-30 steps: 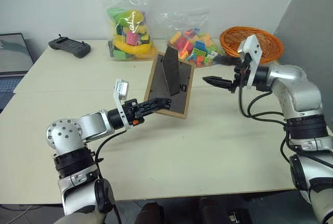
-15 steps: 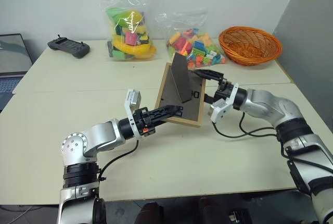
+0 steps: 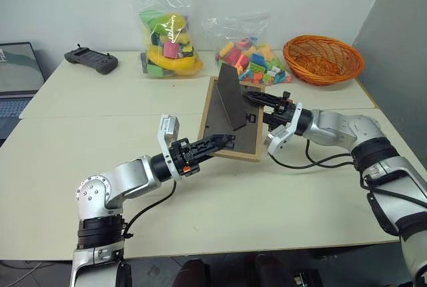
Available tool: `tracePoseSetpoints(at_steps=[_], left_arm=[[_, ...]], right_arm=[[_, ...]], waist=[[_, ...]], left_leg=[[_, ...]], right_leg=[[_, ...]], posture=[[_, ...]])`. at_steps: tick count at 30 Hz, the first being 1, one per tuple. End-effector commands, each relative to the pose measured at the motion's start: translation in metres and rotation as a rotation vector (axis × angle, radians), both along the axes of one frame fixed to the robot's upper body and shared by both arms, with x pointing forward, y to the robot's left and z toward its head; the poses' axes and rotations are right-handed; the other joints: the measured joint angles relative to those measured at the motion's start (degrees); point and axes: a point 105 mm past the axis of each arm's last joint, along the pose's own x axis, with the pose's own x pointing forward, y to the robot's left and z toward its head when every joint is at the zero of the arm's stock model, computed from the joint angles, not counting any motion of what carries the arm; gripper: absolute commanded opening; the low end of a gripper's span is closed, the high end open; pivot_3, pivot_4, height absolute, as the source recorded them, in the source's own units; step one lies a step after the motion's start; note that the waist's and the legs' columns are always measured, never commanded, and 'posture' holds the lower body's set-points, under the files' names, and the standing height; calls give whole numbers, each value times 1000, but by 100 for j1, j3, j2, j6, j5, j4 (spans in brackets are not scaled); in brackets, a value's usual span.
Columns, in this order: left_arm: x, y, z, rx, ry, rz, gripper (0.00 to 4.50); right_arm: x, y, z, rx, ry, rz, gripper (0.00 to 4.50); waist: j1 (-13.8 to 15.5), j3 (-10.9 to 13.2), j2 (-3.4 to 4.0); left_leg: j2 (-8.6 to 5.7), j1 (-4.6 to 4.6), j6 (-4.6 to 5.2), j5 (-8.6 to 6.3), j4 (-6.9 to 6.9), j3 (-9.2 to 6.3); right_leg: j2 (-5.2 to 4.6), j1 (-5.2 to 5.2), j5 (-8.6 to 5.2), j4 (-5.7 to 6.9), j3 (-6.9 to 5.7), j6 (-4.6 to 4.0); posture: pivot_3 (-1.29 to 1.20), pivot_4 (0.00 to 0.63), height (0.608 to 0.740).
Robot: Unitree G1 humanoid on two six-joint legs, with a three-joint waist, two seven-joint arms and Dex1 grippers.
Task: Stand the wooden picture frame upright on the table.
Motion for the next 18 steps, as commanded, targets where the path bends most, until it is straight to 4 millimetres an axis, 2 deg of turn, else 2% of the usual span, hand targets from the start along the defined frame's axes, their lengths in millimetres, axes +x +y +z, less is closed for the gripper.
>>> tracePoseSetpoints(at_steps=[1, 2, 3, 7, 8, 10, 12, 13, 15, 18], left_arm=[[-6, -1, 10, 10, -58, -16, 1670], [-6, 0, 10, 20, -60, -7, 2003], [-5, 1, 11, 26, -61, 0, 2076], [4, 10, 7, 50, -26, 82, 2878], [5, 12, 11, 47, -43, 93, 3108], [7, 25, 37, 59, -149, 137, 3469], [2, 38, 58, 137, -253, 168, 3907], [-1, 43, 64, 180, -292, 183, 4086], [-9, 53, 70, 322, -358, 223, 4465], [-12, 60, 53, 630, -449, 298, 4500]], right_arm=[[-1, -3, 18, 36, -47, 11, 1460], [-1, -4, 19, 35, -45, 12, 1447], [-1, -4, 19, 34, -44, 13, 1433], [3, -8, 17, 36, -10, -7, 1300], [5, -9, 17, 43, 7, -18, 1300], [13, -15, 16, 98, 123, -58, 1300], [18, -20, 14, 151, 237, -75, 1300], [21, -21, 11, 168, 309, -89, 1300], [36, -23, -1, 237, 583, -156, 1300], [43, -21, -6, 366, 970, -107, 1300]], waist=[[0, 0, 0], [-1, 0, 0], [-2, 0, 0], [-4, 0, 0], [-4, 0, 0], [-5, 0, 0], [-51, 21, -35], [-64, 29, -49], [-76, 30, -47], [-123, 30, -51]], left_leg=[[0, 0, 0, 0, 0, 0], [0, -1, 0, 0, 0, -1], [0, -1, 0, 0, 0, 0], [0, 1, 0, 0, -2, 0], [1, 1, 1, 0, -2, 0], [1, 0, 1, 0, -2, 0], [5, 2, 1, 0, -3, -1], [11, 0, 1, 0, -3, -4], [16, -1, 1, 0, -3, -7], [22, 12, 4, -2, -4, -5]], right_leg=[[0, 0, 0, 0, 0, 0], [0, 0, 0, 0, -1, 0], [0, 0, 0, 0, -1, 0], [0, 1, 0, 0, 1, 0], [0, 1, 0, 0, 1, 0], [0, 1, 0, -1, 1, 0], [5, 2, 1, -2, -3, -1], [6, 2, 1, 0, -12, -2], [6, 6, 1, -9, -17, -2], [6, 28, 1, -27, -13, -2]], posture=[[0, 150, 740], [0, 150, 740], [0, 150, 740], [0, 150, 740], [0, 150, 740], [0, 150, 740], [0, 150, 740], [0, 150, 740], [0, 150, 740], [0, 150, 740]])
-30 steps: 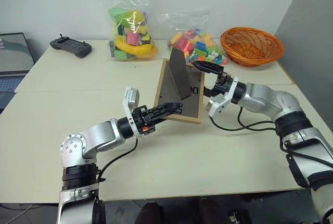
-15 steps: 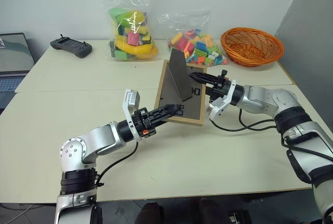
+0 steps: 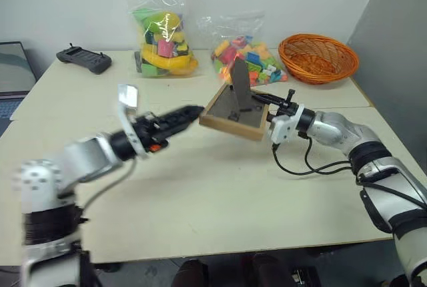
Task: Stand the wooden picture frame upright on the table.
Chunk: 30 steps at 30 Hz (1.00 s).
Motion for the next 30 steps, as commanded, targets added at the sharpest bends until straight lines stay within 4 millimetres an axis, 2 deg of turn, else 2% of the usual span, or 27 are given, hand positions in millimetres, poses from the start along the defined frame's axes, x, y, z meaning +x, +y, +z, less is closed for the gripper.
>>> tracePoseSetpoints(at_steps=[1, 2, 5, 7, 11, 15, 20, 23, 25, 26, 27, 30], left_arm=[[-6, 2, -16, 348, -121, 105, 4500], [-6, 3, -18, 395, -143, 123, 4500], [-2, 0, -25, 619, -346, 197, 4500], [1, 1, -31, 663, -422, 240, 4500], [1, 2, -51, 679, -480, 280, 4500], [-3, -1, -76, 710, -502, 271, 4500], [-1, 3, -85, 689, -490, 309, 4500], [0, 5, -86, 665, -481, 320, 4500], [1, 6, -84, 662, -484, 323, 4500], [2, 7, -84, 663, -485, 324, 4500], [3, 7, -84, 663, -485, 325, 4500], [6, 8, -83, 660, -483, 321, 4500]], right_arm=[[8, -1, 13, 277, 455, 56, 1300], [6, 1, 14, 306, 525, 81, 1300], [-1, 20, 11, 442, 902, 189, 1299], [-8, 30, 8, 460, 1017, 240, 1299], [-19, 45, -16, 454, 1200, 283, 1299], [-27, 58, -45, 389, 1289, 288, 1299], [-19, 57, -66, 397, 1277, 206, 1299], [-22, 55, -71, 387, 1286, 212, 1299], [-25, 52, -75, 346, 1266, 209, 2008], [-26, 50, -78, 320, 1250, 205, 2076], [-28, 48, -80, 310, 1250, 204, 2437], [-29, 41, -82, 299, 1245, 194, 2978]], waist=[[-5, 6, 11], [34, 10, 17], [75, 15, 23], [91, 16, 30], [105, 11, 43], [123, 12, 42], [130, 12, 41], [139, 13, 41], [139, 12, 40], [140, 12, 40], [141, 12, 40], [142, 12, 40]], left_leg=[[2, -1, 2, -1, -1, -1], [1, -2, 5, -3, -4, -2], [-2, -14, 7, -5, -7, -14], [-8, -11, 7, -5, -12, -18], [-14, -7, 8, -6, -17, -13], [-13, -30, 17, -11, -14, -15], [-13, -30, 35, -21, -12, -13], [-14, -30, 37, -22, -11, -13], [-14, -30, 37, -22, -11, -14], [-14, -29, 37, -22, -11, -14], [-14, -29, 37, -22, -11, -15], [-13, -28, 38, -23, -10, -14]], right_leg=[[0, 0, 0, -5, 0, 0], [-3, 0, 0, -5, -2, 0], [-6, -15, 0, 12, -19, -1], [-7, -16, 1, 18, -21, -3], [-8, -16, 0, 16, -15, -4], [-10, -36, 0, 16, -20, -4], [-11, -37, 1, 20, -22, -3], [-12, -36, 1, 20, -23, -3], [-12, -35, 1, 21, -23, -3], [-12, -35, 1, 21, -24, -3], [-12, -35, 1, 21, -25, -3], [-11, -33, 1, 21, -24, -3]], posture=[[0, 150, 740], [0, 150, 740], [0, 150, 740], [0, 150, 740], [0, 150, 740], [0, 150, 740], [0, 150, 740], [0, 150, 740], [0, 150, 740], [0, 150, 740], [0, 150, 740], [0, 150, 740]])
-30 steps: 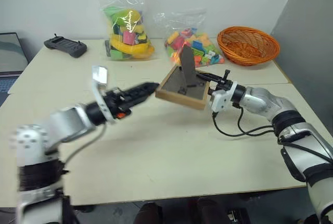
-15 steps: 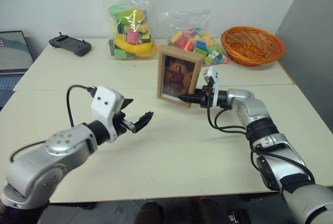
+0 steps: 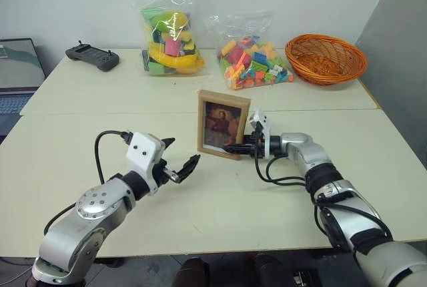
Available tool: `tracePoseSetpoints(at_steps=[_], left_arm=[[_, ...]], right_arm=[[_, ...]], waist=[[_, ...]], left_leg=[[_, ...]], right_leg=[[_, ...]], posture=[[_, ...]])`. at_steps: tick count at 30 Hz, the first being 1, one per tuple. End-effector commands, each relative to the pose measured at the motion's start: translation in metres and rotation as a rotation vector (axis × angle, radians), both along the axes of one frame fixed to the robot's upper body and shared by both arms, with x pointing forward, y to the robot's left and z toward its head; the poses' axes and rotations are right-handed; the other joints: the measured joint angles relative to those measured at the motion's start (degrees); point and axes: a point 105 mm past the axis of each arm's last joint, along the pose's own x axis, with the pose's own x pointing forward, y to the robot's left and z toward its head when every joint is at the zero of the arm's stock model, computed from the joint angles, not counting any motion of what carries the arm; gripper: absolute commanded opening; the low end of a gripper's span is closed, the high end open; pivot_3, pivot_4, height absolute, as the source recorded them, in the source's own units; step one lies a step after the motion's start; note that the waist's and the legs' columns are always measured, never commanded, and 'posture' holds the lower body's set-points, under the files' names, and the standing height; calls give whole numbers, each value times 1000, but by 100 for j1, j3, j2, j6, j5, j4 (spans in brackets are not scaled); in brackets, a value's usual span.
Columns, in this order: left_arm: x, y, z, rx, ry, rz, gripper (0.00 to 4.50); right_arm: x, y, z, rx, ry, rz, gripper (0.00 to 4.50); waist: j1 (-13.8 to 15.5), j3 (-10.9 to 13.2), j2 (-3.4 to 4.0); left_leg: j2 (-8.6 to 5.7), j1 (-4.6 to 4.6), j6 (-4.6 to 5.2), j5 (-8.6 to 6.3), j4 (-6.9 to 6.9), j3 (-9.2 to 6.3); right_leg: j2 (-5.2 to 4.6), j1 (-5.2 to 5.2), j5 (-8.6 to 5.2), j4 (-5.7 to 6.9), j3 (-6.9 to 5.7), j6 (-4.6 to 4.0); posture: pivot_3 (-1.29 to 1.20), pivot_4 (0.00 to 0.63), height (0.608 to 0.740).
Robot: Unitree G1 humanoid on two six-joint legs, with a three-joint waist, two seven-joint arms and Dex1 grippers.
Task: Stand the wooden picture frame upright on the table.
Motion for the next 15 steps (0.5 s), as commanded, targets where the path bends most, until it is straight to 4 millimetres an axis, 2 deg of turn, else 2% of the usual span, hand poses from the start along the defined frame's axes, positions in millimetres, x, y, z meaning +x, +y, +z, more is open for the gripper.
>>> tracePoseSetpoints(at_steps=[1, 6, 8, 10, 13, 15], left_arm=[[5, 2, 10, 9, -40, -4, 4500], [12, 9, 9, 64, -24, -34, 4500], [16, 17, 15, 50, -4, -40, 4500], [22, 27, 25, 28, 28, -57, 4500], [33, 46, 40, 26, 61, -63, 4500], [38, 55, 44, 65, 69, -70, 4500]], right_arm=[[-1, -9, 10, -11, -74, 11, 3292], [-3, -54, 11, -115, -165, -61, 4476], [-5, -74, 20, -148, -204, -97, 4476], [-13, -90, 43, -139, -223, -119, 4476], [-29, -93, 83, -72, -241, -112, 4476], [-38, -91, 94, -59, -250, -112, 4476]], waist=[[3, 0, 0], [49, 0, 0], [78, 0, 0], [73, 1, 0], [71, 4, 2], [49, 3, 2]], left_leg=[[0, 0, 0, 0, 0, -1], [-1, 0, 0, 0, 0, 0], [-1, -1, 1, 0, 2, -3], [-1, 0, 2, -1, 2, -1], [1, -5, 3, -2, 2, -11], [4, -1, 4, -2, 0, -15]], right_leg=[[0, 0, 0, 1, -1, 0], [0, 1, 0, 0, -2, 0], [0, 2, 0, -1, -4, 0], [0, 2, 0, -1, -3, 1], [2, -1, 0, 3, -12, 1], [8, 0, -1, 2, -13, 1]], posture=[[0, 150, 740], [0, 150, 740], [0, 150, 740], [0, 150, 740], [0, 150, 740], [0, 150, 740]])
